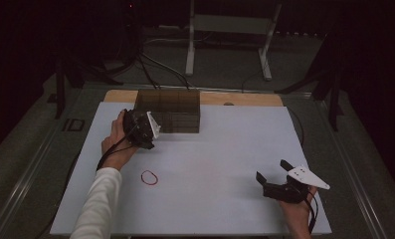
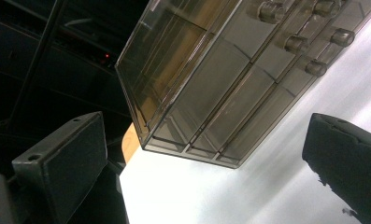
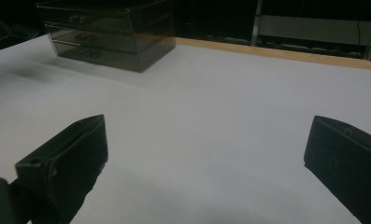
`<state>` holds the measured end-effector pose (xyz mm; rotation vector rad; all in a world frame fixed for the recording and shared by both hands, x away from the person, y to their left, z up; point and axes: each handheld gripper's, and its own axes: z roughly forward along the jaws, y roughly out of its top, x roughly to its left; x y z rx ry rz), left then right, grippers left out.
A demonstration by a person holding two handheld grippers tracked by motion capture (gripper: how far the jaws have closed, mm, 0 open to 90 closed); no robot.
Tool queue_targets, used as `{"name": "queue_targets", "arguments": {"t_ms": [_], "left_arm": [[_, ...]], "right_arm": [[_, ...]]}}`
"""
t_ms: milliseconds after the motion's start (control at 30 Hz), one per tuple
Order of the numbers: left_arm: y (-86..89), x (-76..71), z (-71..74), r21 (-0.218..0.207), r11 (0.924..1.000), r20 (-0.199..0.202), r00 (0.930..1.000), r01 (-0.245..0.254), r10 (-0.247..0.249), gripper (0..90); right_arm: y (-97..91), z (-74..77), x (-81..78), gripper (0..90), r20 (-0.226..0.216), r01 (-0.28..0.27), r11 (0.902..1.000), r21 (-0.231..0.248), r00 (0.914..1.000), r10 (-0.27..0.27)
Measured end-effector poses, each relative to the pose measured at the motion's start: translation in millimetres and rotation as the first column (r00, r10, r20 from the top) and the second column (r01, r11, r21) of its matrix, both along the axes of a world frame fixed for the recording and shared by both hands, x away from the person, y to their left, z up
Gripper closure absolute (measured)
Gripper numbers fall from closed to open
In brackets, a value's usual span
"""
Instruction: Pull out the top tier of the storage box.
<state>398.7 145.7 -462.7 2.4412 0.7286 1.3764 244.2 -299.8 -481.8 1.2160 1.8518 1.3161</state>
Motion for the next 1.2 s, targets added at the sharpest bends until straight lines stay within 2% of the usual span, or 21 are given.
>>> {"name": "queue_targets", "arguments": {"t_ms": [100, 133, 167, 267, 300, 367, 400, 500, 667, 1200], "left_arm": [[-2.4, 0.5, -1.0, -0.003, 1.0, 0.009, 1.0, 0.002, -0.002, 1.3], [-2.6, 0.4, -0.1, 0.01, 0.9999, 0.005, 1.0, 0.0, 0.0, 1.3], [-3.5, 0.8, -1.2, -0.005, 1.0, 0.015, 0.9999, 0.002, -0.002, 1.3], [-4.6, 0.8, -0.6, 0.006, 1.0, 0.013, 0.9999, 0.001, -0.001, 1.3], [-5.8, 0.9, 0.2, 0.026, 0.9997, 0.013, 0.9999, 0.001, -0.002, 1.3], [-6.4, 1.0, 0.2, 0.028, 0.9996, 0.013, 0.9999, 0.001, -0.002, 1.3], [-7.2, 1.5, -0.9, 0.015, 0.9999, 0.021, 0.9998, 0.003, -0.004, 1.4], [-8.6, 1.9, -0.7, 0.042, 0.9991, 0.016, 0.9999, 0.002, -0.002, 1.4], [-12.2, 2.9, -2.9, 0.052, 0.9986, 0.036, 0.9993, 0.007, -0.009, 1.4], [-20.0, 3.9, -3.9, 0.1, 0.9949, 0.045, 0.9989, 0.011, -0.016, 1.4]], "right_arm": [[-0.2, 0.0, 0.0, 0.4, 0.001, 0.0, 1.0, -0.001, 1.0, 0.0], [-0.2, 0.0, 0.0, 0.4, 0.0, 0.0, 1.0, 0.0, 1.0, 0.0], [-0.2, 0.0, 0.0, 0.4, 0.0, 0.001, 1.0, 0.0, 1.0, -0.001], [-0.2, 0.0, 0.1, 0.4, 0.001, 0.001, 1.0, 0.0, 1.0, -0.001], [-0.1, 0.0, 0.1, 0.4, 0.001, 0.0, 1.0, 0.0, 1.0, 0.0], [0.0, 0.0, 0.0, 0.4, 0.0, 0.001, 1.0, 0.0, 1.0, -0.001], [0.1, 0.0, 0.0, 0.4, 0.0, 0.001, 1.0, 0.0, 1.0, -0.001], [0.2, -0.1, 0.1, 0.4, 0.0, 0.0, 1.0, -0.001, 1.0, 0.0], [0.4, -0.3, 0.4, 0.4, -0.001, -0.001, 1.0, -0.001, 1.0, 0.001], [0.1, -0.1, 0.4, 0.4, 0.0, 0.003, 1.0, -0.002, 1.0, -0.003]]}}
